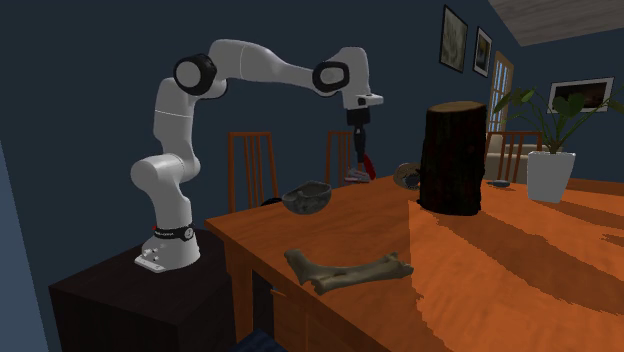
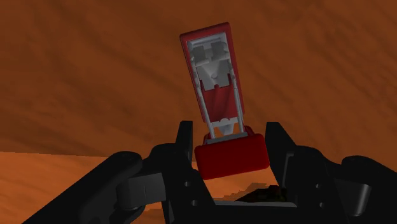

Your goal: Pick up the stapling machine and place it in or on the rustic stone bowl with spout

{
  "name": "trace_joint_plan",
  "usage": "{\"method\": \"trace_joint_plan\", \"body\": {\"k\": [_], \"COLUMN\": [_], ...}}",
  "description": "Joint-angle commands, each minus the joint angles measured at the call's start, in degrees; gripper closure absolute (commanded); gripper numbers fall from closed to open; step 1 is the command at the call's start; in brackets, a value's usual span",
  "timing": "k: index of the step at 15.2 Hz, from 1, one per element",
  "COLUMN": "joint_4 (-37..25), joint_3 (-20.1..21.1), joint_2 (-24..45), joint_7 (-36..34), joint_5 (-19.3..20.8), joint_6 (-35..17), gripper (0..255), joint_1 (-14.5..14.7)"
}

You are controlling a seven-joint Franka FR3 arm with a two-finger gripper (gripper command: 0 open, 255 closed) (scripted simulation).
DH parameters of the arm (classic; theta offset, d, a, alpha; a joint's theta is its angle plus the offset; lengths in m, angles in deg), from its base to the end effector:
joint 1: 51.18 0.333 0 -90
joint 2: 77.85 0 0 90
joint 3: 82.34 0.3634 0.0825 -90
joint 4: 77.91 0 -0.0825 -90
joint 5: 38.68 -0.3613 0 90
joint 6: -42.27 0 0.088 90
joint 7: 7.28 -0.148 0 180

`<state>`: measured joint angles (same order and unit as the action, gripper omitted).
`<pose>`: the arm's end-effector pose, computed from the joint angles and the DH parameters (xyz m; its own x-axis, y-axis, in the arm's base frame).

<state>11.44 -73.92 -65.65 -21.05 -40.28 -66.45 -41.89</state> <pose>0.6049 0.1874 0.5448 0.9927 0.0511 0.1091 0.0607 -0.9944 -0.0867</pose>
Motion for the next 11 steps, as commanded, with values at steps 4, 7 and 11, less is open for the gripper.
{"method": "trace_joint_plan", "body": {"k": [4,7,11], "joint_4": [-3.7,-6.4,-9.6], "joint_3": [0.0,0.1,0.1], "joint_2": [-0.1,0.2,0.7], "joint_7": [-0.2,-0.3,-0.5], "joint_5": [0.0,0.1,0.2], "joint_6": [3.8,6.2,8.9], "gripper": [255,255,255], "joint_1": [0.1,0.1,0.2]}}
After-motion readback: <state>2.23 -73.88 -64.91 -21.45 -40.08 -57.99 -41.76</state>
